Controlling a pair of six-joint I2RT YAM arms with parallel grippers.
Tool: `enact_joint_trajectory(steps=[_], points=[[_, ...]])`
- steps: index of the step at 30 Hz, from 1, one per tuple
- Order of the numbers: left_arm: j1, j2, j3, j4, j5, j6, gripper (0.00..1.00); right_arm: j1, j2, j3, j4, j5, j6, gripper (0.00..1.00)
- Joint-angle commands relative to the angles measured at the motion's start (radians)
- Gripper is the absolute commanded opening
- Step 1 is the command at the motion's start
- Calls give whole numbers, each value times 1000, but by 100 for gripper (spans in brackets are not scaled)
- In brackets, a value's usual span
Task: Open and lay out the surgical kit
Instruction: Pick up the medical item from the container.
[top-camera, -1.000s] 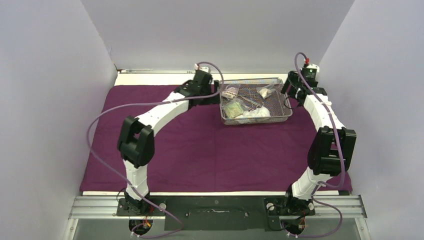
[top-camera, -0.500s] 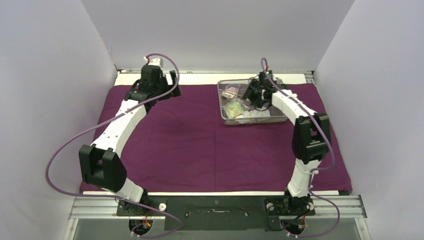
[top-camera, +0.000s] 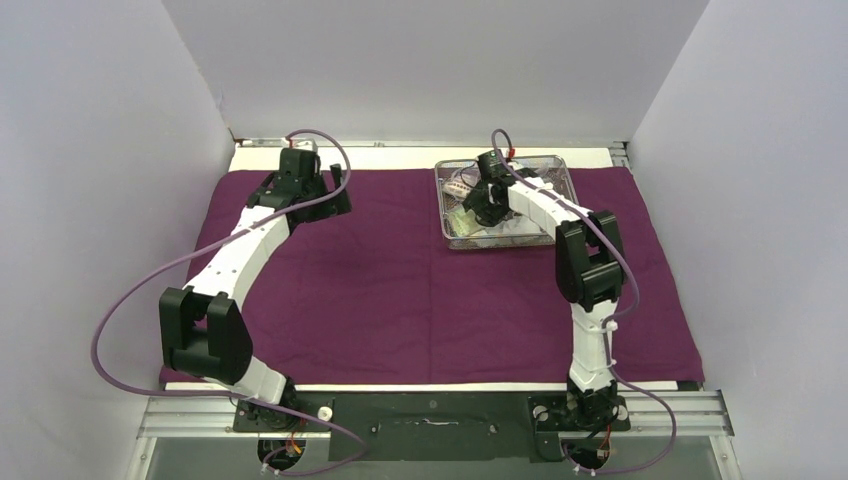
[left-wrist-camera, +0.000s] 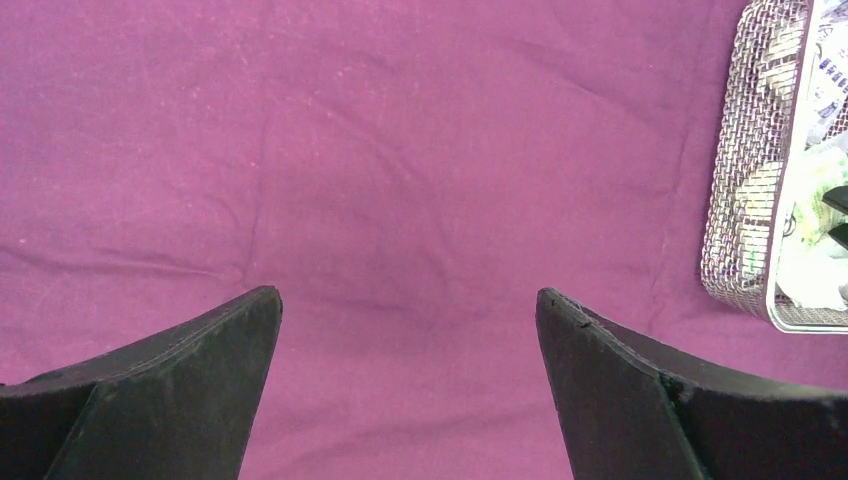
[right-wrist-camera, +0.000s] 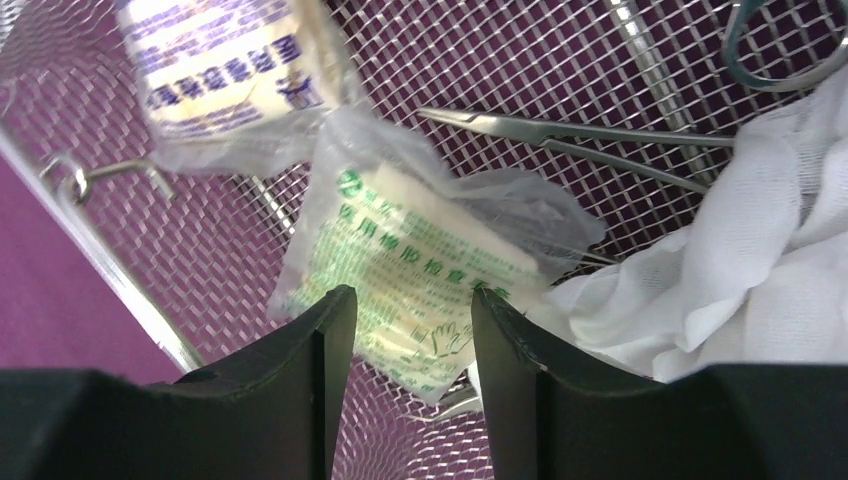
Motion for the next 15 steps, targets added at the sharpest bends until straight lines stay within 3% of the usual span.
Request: enact_joint_trajectory(steps=[1, 7, 12, 15], points=[[21, -40, -6, 10, -23, -13, 96, 17, 37, 54, -43, 107, 72, 43], [38, -32, -3, 5, -23, -27, 96, 24, 119, 112, -66, 102, 88, 41], [47, -37, -1, -3, -20, -30, 96, 39, 91, 153, -70, 134, 67, 8], [50, -39, 1, -3, -7, -32, 96, 45, 50, 186, -82, 176, 37, 5]])
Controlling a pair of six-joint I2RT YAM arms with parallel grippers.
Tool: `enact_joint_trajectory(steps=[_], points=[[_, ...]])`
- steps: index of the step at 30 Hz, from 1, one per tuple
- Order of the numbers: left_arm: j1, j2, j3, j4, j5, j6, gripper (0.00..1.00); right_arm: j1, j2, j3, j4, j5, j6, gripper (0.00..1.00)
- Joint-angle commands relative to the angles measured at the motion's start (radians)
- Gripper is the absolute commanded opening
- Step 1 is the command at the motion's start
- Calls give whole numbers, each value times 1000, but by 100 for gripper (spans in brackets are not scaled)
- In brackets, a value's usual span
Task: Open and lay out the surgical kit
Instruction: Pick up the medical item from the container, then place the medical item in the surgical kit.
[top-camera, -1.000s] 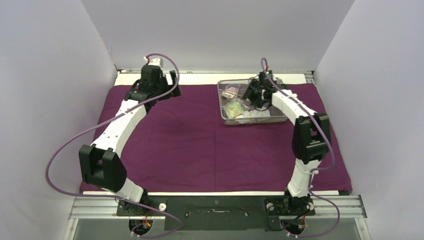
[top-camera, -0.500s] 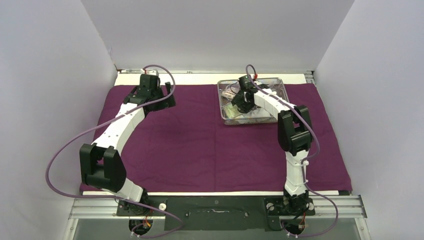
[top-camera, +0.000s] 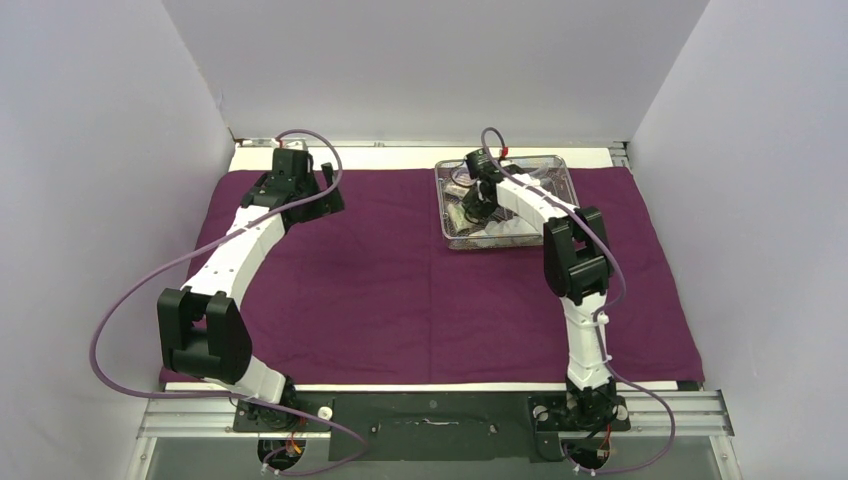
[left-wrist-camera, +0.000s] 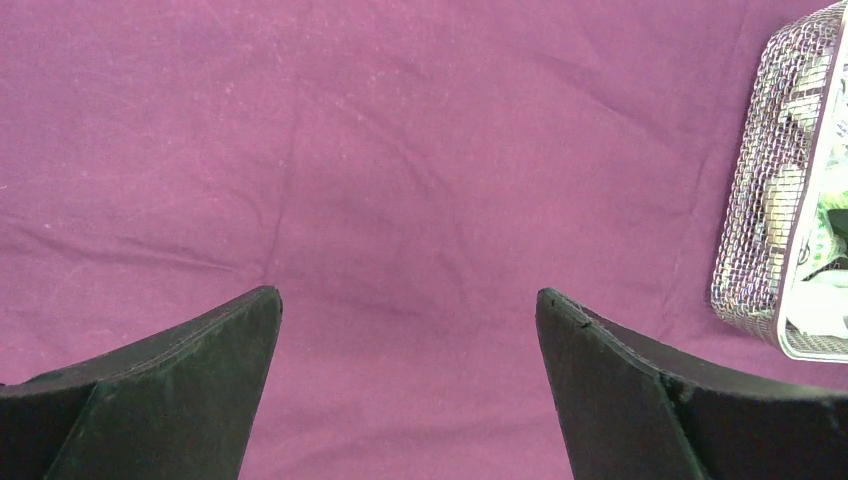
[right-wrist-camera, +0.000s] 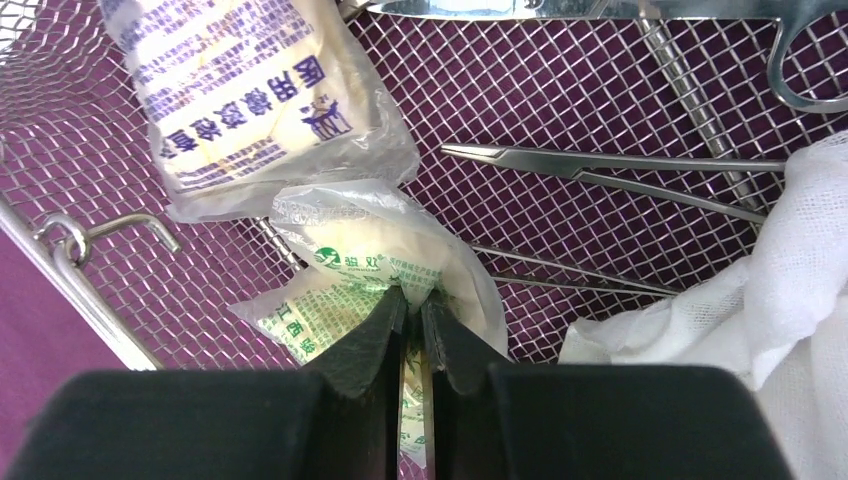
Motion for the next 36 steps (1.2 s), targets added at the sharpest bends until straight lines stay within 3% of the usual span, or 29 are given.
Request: enact_joint_trajectory(steps=[1, 11, 17, 24, 30, 36], points=[[11, -37, 9, 3, 10, -10, 96, 17, -77, 77, -37, 100, -46, 5], [11, -36, 23, 16, 161, -23, 96, 6, -346, 35, -88, 193, -320, 5], [7, -47, -2, 40, 281, -63, 96, -31, -552, -109, -264, 256, -419, 5], [-31, -66, -47, 46, 318, -77, 97, -152, -852, -332, -440, 265, -405, 5], [-65, -68, -56, 41, 318, -75, 97, -305, -922, -453, -648, 227, -342, 5], [-72, -80, -65, 40, 310, -74, 97, -465, -1002, -620, -628, 165, -326, 5]])
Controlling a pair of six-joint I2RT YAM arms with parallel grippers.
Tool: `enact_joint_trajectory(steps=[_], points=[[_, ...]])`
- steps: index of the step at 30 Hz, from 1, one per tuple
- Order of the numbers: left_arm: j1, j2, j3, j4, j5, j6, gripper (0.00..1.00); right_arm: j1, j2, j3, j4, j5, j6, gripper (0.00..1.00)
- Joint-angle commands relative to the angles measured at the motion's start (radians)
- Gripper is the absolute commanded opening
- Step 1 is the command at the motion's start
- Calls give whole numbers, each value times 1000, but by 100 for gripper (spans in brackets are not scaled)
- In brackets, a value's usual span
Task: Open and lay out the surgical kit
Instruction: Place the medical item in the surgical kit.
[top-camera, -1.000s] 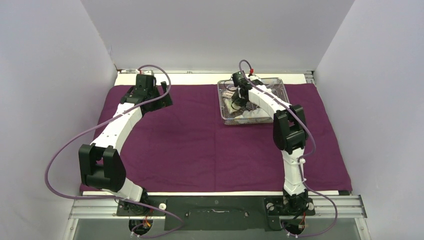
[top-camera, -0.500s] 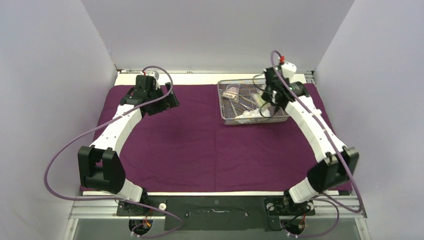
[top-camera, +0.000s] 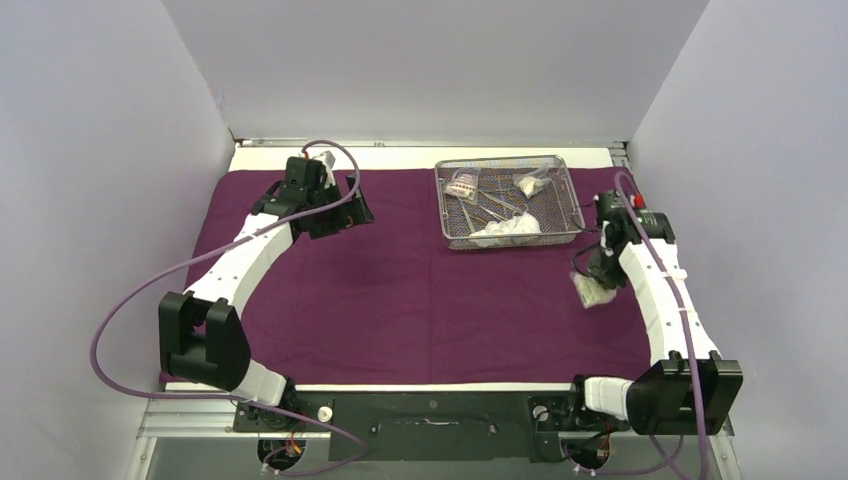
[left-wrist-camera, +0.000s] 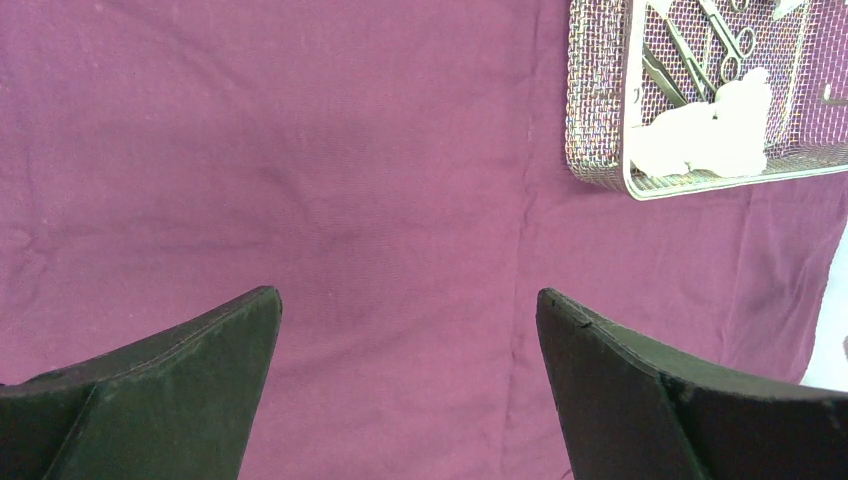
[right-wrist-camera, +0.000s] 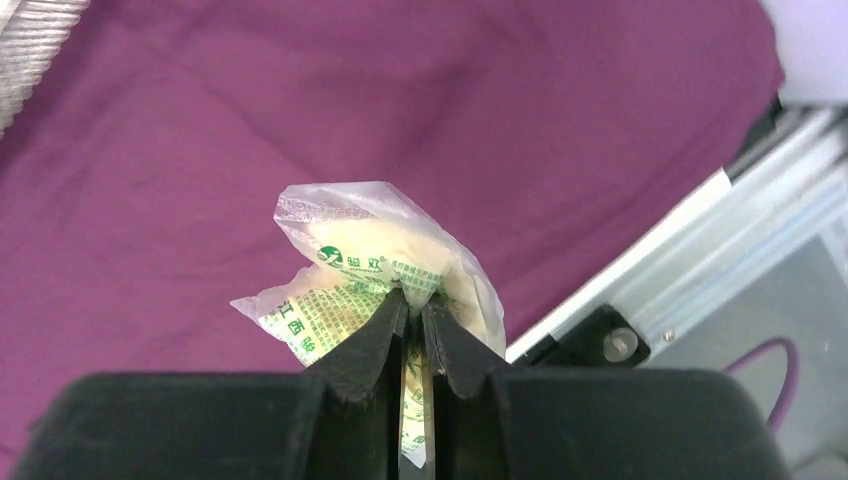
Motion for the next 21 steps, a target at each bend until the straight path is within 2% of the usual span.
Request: enact_joint_trajectory(steps=[1, 14, 16, 21], points=[[-3, -51, -5, 30, 10, 1, 97, -118, -82, -119, -8, -69, 23, 5], [-2, -42, -6, 18, -8, -9, 97, -449, -196, -474, 243, -157, 32, 5], [-3, -39, -3, 14, -11, -9, 97, -466, -194, -508, 303, -214, 14, 5], [-2, -31, 3, 7, -12, -10, 97, -469, -165, -506, 346, -243, -12, 6]])
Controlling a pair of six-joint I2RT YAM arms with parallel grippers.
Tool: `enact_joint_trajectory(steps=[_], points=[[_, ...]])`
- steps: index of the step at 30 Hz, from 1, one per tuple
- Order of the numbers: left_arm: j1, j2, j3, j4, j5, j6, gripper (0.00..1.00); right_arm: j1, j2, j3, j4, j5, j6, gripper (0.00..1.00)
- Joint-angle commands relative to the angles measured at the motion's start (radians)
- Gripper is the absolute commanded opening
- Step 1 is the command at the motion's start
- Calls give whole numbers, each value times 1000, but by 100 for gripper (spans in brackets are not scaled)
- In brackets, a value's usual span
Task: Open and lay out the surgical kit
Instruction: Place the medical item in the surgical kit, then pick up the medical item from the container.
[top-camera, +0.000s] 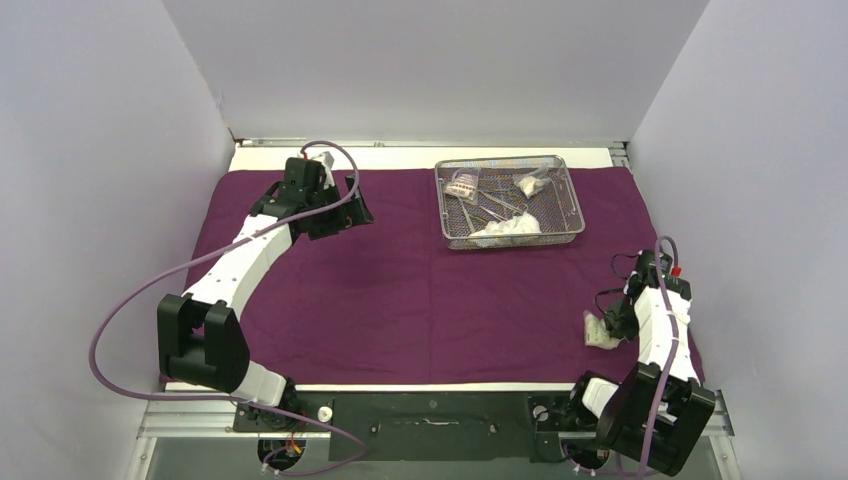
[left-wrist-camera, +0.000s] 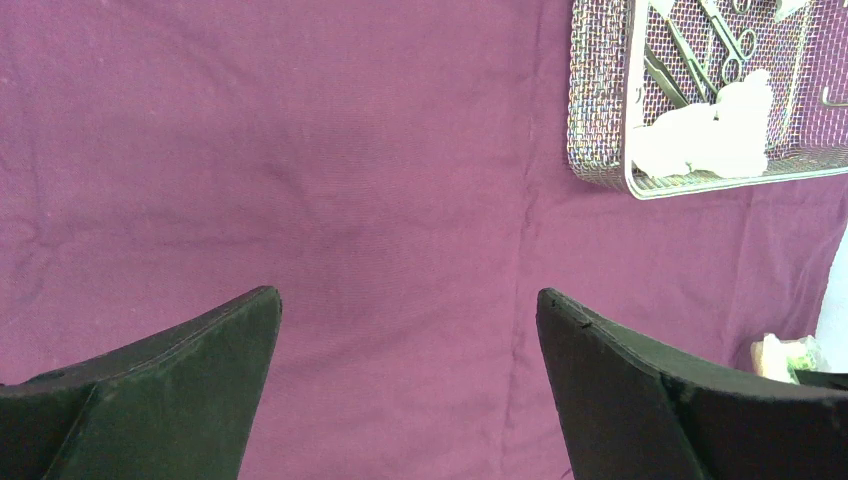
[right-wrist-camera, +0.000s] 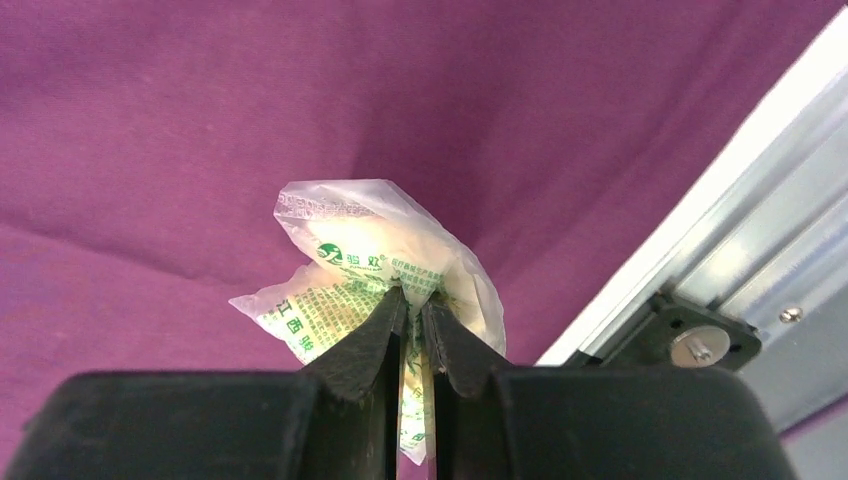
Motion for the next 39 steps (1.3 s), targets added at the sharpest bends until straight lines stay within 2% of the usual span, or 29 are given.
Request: enact_joint_trajectory(steps=[1, 2, 4, 10, 17, 20, 26, 29, 31, 35, 39], points=[[-1, -18, 13, 9, -5, -6, 97, -4, 20, 18, 94, -31, -23, 8], [-1, -16, 13, 8, -6, -6, 97, -4, 34, 28, 70, 3, -9, 11], [-1, -14, 16, 4, -13, -8, 97, -4, 56, 44, 33, 53, 18, 25], [-1, -13, 31, -21, -54, 2, 97, -4, 46, 110, -16, 75, 44, 44], [-1, -23, 37, -19, -45, 11, 97, 25, -3, 308, -40, 28, 14, 64], [-1, -24, 40, -16, -30, 17, 97, 83, -8, 378, 14, -23, -9, 74], [7, -29, 58, -30, -26, 35, 97, 234, 9, 429, 276, -242, -57, 86], [16, -34, 53, -32, -30, 37, 97, 279, 53, 452, 427, -313, -87, 89], [17, -35, 42, -25, -32, 30, 97, 319, 117, 494, 465, -306, -120, 89], [17, -27, 20, -7, -29, 10, 97, 444, 319, 674, 419, -202, -188, 83], [22, -7, 34, 1, -35, 5, 97, 511, 527, 830, 346, -86, -138, 72]])
